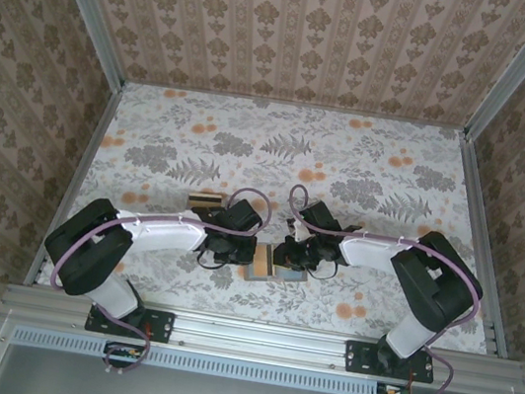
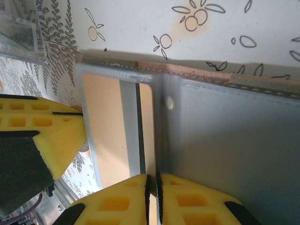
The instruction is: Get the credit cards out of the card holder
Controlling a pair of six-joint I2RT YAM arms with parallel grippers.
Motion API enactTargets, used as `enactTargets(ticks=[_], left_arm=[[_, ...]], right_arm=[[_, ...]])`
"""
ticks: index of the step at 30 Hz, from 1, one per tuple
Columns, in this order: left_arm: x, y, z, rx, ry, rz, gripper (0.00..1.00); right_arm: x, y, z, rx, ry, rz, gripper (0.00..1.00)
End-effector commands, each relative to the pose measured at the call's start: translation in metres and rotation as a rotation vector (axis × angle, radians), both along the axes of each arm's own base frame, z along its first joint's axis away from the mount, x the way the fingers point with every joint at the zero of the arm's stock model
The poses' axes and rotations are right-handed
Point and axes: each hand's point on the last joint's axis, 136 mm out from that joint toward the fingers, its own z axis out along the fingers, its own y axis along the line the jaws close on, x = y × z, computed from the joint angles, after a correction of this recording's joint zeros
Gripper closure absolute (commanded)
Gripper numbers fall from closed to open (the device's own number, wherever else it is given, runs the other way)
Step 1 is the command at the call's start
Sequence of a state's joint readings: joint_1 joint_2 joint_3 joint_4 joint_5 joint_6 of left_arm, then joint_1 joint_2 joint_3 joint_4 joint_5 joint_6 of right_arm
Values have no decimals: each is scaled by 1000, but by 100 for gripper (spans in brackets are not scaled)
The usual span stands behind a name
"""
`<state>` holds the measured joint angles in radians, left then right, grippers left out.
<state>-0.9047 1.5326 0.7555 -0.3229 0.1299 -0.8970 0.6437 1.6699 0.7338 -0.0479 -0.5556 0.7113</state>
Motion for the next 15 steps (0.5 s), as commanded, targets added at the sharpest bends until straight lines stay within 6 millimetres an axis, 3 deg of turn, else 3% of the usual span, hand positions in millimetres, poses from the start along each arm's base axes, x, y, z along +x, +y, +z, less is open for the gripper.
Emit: enactTargets(ticks=[1,7,12,15], left_arm=[[-15,13,-17,84,58,-12,100],[-16,13,-17,84,58,-11,100],[-15,14,-17,87,57,-10,100],[-16,16,-17,94,59,-9,100]], right_arm=[[5,9,3,31,3,5,83],[5,14,2,36,7,16,82],[5,9,1,20,3,6,100],[6,3,3,13,-6,-8,100]])
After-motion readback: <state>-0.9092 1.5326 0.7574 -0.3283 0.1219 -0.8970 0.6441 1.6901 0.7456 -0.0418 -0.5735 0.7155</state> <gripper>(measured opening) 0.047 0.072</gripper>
